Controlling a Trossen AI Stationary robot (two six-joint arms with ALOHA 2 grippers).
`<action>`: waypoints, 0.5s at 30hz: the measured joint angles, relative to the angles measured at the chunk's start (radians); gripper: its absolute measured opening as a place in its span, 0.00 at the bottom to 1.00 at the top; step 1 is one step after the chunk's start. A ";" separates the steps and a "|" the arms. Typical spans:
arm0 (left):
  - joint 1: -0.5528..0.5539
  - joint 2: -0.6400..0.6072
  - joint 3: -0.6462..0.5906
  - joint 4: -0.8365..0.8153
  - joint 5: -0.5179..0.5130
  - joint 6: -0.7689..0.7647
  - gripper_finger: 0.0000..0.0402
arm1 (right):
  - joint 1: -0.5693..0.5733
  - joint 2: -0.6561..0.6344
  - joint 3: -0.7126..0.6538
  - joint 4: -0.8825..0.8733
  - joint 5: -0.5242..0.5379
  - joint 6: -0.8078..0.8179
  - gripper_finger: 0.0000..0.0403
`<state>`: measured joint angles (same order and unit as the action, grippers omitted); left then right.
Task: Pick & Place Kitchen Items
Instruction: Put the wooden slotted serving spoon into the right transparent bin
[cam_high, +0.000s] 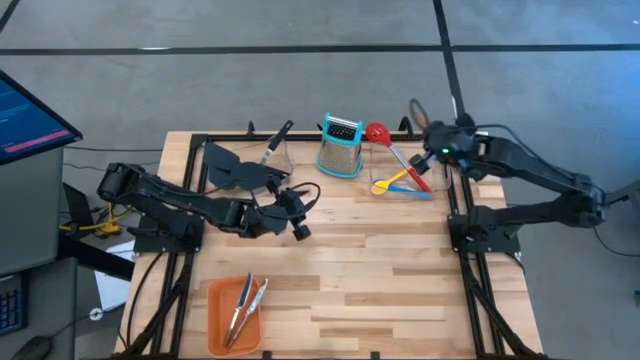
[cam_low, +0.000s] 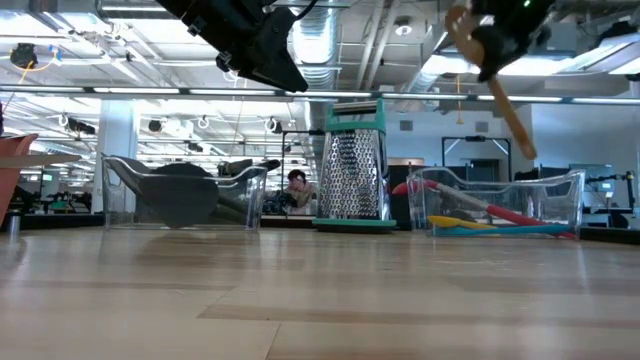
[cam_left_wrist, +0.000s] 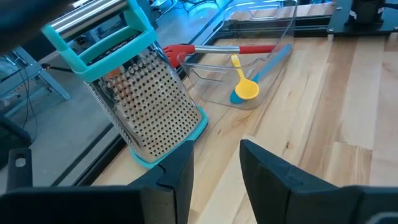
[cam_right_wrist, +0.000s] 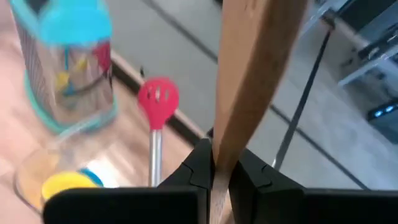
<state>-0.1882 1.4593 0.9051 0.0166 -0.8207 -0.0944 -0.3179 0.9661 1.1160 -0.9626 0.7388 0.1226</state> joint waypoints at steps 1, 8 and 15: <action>0.000 0.000 0.000 0.000 0.000 0.000 0.29 | -0.007 0.016 -0.010 0.007 -0.025 0.000 0.05; 0.000 0.000 0.000 0.000 0.000 -0.025 0.29 | -0.070 0.153 -0.066 0.054 -0.147 -0.021 0.05; 0.000 0.000 0.000 0.000 0.000 -0.026 0.29 | -0.137 0.320 -0.068 0.045 -0.215 -0.025 0.05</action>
<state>-0.1883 1.4593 0.9051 0.0166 -0.8204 -0.1204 -0.4545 1.2865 1.0485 -0.9174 0.5239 0.0978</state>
